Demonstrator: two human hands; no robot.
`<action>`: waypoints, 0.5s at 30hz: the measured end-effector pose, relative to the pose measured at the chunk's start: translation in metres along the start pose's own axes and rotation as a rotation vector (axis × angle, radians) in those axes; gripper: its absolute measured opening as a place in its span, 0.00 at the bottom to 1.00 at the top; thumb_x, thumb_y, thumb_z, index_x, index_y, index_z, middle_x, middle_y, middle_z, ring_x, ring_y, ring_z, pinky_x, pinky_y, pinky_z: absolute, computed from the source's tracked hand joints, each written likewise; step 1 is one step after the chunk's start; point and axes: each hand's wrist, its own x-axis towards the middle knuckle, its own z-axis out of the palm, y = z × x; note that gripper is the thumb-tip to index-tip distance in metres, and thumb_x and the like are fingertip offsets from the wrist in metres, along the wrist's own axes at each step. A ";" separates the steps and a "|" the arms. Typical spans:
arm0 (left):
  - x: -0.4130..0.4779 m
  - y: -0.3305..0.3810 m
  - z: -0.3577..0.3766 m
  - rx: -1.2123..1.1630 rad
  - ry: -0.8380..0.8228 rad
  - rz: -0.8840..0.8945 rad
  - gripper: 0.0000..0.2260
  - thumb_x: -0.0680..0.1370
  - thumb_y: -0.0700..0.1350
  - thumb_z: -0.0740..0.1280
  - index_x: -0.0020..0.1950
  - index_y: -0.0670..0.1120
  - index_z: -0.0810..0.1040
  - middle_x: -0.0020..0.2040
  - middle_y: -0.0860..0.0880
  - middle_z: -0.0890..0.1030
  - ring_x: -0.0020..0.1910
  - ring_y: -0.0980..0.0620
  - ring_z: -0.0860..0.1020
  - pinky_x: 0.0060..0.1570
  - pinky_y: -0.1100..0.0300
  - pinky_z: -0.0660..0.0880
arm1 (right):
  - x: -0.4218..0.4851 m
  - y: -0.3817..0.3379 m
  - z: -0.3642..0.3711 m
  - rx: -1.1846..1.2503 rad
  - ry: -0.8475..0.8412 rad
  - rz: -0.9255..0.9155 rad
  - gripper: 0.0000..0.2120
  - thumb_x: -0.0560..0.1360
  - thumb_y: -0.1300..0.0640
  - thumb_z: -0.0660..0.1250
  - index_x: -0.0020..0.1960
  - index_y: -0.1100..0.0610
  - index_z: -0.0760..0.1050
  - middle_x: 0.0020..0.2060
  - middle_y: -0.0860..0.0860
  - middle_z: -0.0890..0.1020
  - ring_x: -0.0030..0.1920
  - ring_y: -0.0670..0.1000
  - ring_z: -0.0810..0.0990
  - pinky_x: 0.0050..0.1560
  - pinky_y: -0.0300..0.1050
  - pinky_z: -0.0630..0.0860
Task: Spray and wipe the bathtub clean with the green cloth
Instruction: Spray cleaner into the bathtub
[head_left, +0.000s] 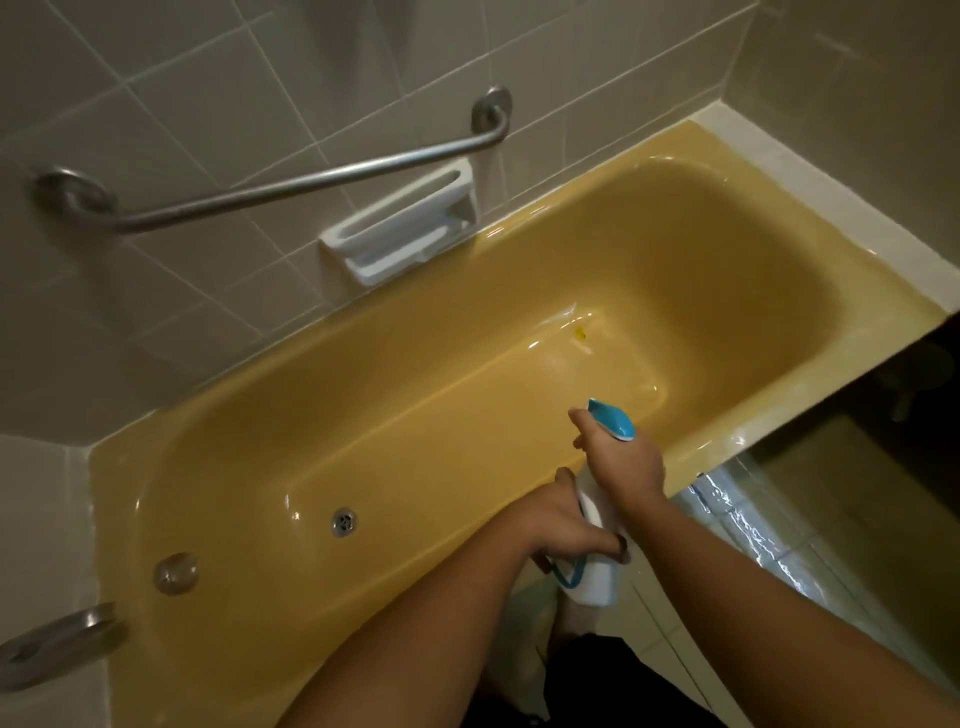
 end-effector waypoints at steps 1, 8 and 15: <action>0.005 0.010 0.000 0.009 0.008 0.014 0.37 0.67 0.54 0.81 0.66 0.50 0.62 0.57 0.49 0.76 0.52 0.48 0.81 0.44 0.47 0.85 | 0.007 -0.002 -0.006 0.009 0.028 -0.006 0.26 0.70 0.32 0.64 0.35 0.55 0.81 0.34 0.49 0.83 0.41 0.54 0.81 0.57 0.58 0.76; 0.028 0.048 0.007 0.040 -0.025 -0.004 0.38 0.67 0.54 0.81 0.68 0.49 0.62 0.59 0.48 0.76 0.53 0.46 0.81 0.47 0.44 0.85 | 0.037 -0.004 -0.035 0.022 0.026 0.030 0.26 0.65 0.30 0.63 0.37 0.53 0.82 0.35 0.48 0.84 0.44 0.55 0.82 0.57 0.58 0.77; 0.039 0.063 0.011 0.038 -0.026 0.043 0.39 0.67 0.51 0.82 0.68 0.48 0.63 0.59 0.47 0.77 0.54 0.45 0.82 0.46 0.43 0.85 | 0.051 -0.001 -0.046 -0.022 0.110 0.035 0.25 0.71 0.34 0.62 0.37 0.57 0.80 0.35 0.52 0.83 0.43 0.57 0.79 0.63 0.58 0.71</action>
